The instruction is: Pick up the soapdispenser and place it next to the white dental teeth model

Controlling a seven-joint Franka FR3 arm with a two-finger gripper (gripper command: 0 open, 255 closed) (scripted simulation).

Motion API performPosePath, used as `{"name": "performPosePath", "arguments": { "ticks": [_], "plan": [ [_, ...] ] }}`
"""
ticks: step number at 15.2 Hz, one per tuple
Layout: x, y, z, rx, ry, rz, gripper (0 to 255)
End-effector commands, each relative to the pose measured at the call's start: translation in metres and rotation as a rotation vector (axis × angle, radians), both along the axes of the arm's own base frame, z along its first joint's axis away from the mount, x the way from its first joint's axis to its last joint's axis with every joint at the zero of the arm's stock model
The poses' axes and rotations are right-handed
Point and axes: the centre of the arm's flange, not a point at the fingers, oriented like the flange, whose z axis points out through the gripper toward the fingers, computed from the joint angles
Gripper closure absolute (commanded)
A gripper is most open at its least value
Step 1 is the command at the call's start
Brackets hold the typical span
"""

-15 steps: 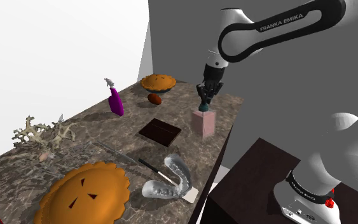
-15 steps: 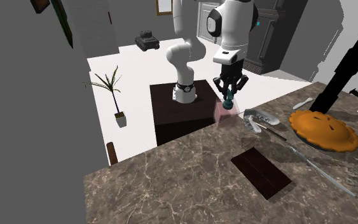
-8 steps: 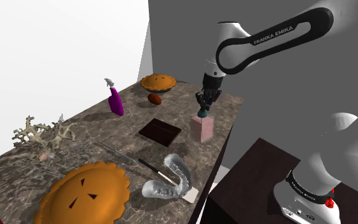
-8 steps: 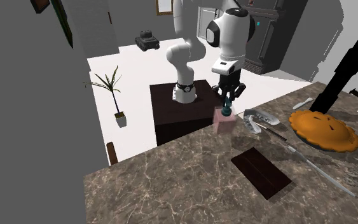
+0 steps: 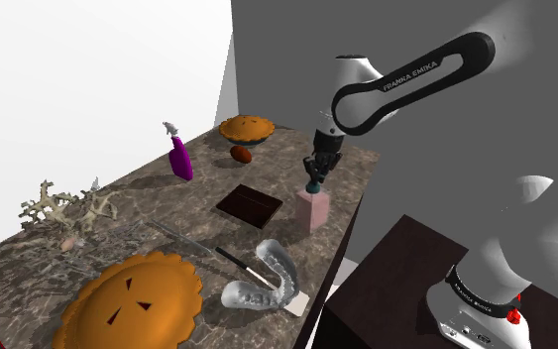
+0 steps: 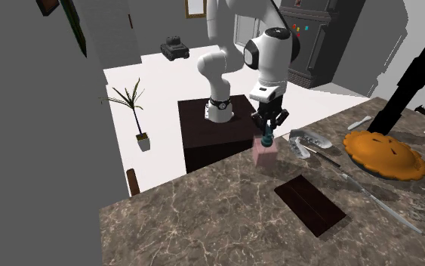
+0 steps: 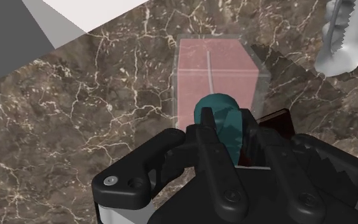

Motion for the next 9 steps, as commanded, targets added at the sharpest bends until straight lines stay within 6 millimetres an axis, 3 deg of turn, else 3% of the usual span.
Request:
{"name": "performPosePath", "arguments": {
  "ticks": [1, 4, 9],
  "plan": [
    [0.000, 0.000, -0.011, 0.000, -0.001, 0.000, 255],
    [0.000, 0.000, -0.024, 0.000, -0.001, 0.000, 255],
    [0.000, 0.000, -0.024, 0.000, -0.001, 0.000, 255]
  ]
}}
